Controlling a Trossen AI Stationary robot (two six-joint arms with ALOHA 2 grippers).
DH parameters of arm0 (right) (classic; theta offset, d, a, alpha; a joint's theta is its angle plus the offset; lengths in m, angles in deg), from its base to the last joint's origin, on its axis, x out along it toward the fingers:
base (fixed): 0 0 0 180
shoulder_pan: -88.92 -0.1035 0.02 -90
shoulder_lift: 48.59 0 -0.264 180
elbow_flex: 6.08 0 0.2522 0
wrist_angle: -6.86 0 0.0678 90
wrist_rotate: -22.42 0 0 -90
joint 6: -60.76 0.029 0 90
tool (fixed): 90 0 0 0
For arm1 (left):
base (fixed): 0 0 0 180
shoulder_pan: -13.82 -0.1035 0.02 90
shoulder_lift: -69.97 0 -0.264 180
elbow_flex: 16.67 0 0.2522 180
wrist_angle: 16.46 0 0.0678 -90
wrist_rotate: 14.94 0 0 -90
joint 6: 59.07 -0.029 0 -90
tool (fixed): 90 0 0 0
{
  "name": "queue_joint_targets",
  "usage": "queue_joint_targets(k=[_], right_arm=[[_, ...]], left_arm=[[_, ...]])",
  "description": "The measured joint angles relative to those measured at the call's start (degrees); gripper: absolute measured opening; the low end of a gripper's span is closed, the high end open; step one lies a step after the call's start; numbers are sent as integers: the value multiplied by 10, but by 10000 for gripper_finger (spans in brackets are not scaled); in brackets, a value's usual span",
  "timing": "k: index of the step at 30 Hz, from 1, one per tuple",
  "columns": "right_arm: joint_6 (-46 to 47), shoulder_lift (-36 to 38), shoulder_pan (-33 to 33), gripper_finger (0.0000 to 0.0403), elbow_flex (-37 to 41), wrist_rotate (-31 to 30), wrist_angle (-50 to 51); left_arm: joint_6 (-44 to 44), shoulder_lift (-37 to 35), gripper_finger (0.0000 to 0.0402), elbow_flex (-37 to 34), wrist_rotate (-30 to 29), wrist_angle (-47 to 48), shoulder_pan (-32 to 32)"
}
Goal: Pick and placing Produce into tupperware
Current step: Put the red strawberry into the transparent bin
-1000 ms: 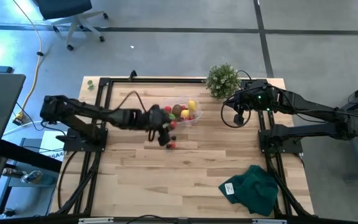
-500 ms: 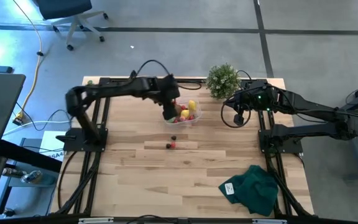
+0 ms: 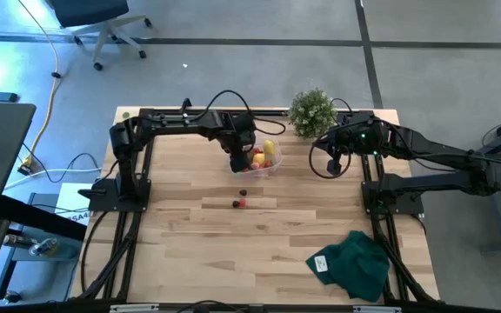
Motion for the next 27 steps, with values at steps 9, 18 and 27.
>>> queue_joint_targets(k=[9,18,27], right_arm=[[0,0,0,0,0,0,0],[0,0,0,0,0,0,0],[0,0,0,0,0,0,0]], left_arm=[[-9,-1,141,0,-2,15,-8],[-9,7,141,-3,18,10,-13],[-14,11,141,-4,28,10,-15]])
